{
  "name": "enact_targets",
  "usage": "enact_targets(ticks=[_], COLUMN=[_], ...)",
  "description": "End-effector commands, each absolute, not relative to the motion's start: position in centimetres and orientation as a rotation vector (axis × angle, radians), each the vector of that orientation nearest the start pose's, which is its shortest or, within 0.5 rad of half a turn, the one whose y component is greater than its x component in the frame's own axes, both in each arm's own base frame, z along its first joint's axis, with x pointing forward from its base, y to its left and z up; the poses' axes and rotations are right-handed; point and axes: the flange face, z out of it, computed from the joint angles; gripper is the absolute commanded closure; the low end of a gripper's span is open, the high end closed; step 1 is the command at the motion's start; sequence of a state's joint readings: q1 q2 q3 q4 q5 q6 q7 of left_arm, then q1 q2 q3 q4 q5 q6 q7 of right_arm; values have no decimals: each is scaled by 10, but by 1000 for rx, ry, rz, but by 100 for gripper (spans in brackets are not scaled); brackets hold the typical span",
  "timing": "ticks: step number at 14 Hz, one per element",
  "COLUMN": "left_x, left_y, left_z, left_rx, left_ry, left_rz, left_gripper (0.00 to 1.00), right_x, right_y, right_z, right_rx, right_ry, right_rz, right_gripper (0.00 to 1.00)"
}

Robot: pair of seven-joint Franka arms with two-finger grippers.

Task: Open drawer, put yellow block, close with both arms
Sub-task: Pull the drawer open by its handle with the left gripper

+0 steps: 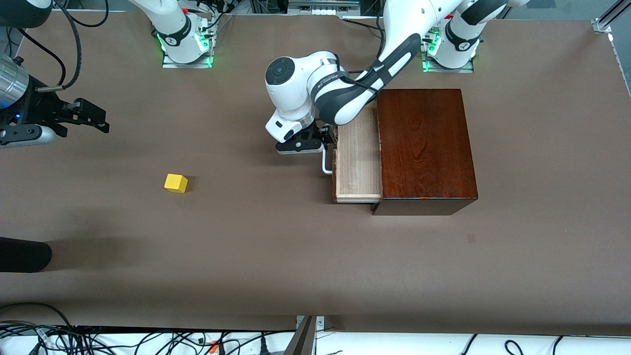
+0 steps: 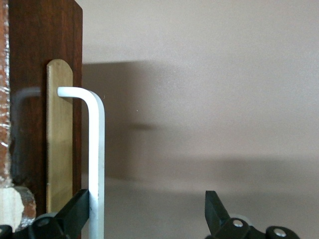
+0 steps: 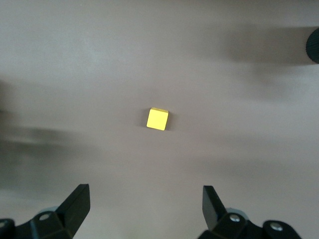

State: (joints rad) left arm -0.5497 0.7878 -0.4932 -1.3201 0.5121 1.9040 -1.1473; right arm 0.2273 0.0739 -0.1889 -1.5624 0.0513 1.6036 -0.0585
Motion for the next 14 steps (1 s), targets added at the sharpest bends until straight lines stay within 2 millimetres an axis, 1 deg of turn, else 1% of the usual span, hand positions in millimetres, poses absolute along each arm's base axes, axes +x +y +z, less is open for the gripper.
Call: enact_targets(ticks=[1,4,6,7,8,9,12,13,14], left_x=[443,445,451,459,472,478,485,491,498], left_y=[-606,-604,-600,-593,-579,-570,-542,-529,-510], left_z=[301,306,314,328,342,356,395,412,436], left_rx=[-3134,-3139,-3139,-3152,-3154,-3143,-3108,-3110,-3121], left_ry=[-59,-63,-80,-109,-149,-168,-140,-136,-132], left_rz=[-32,-37,-42,-34,-31,-31,12,39,75], left_gripper=[0,0,0,0,0,0,0,0,0], right_x=[591,597,597,597,599,602,603,607,608], right_y=[20,17,18,19,19,20,18,19,20], right_z=[577,571,571,569,565,558,551,543,540], right_rx=[-3092,-3101,-3102,-3104,-3105,-3106,-3109,-3107,-3097], right_ry=[-125,-120,-125,-127,-127,-129,-139,-205,-297], right_rz=[59,44,45,47,56,75,97,117,116], right_gripper=[0,0,0,0,0,0,0,0,0])
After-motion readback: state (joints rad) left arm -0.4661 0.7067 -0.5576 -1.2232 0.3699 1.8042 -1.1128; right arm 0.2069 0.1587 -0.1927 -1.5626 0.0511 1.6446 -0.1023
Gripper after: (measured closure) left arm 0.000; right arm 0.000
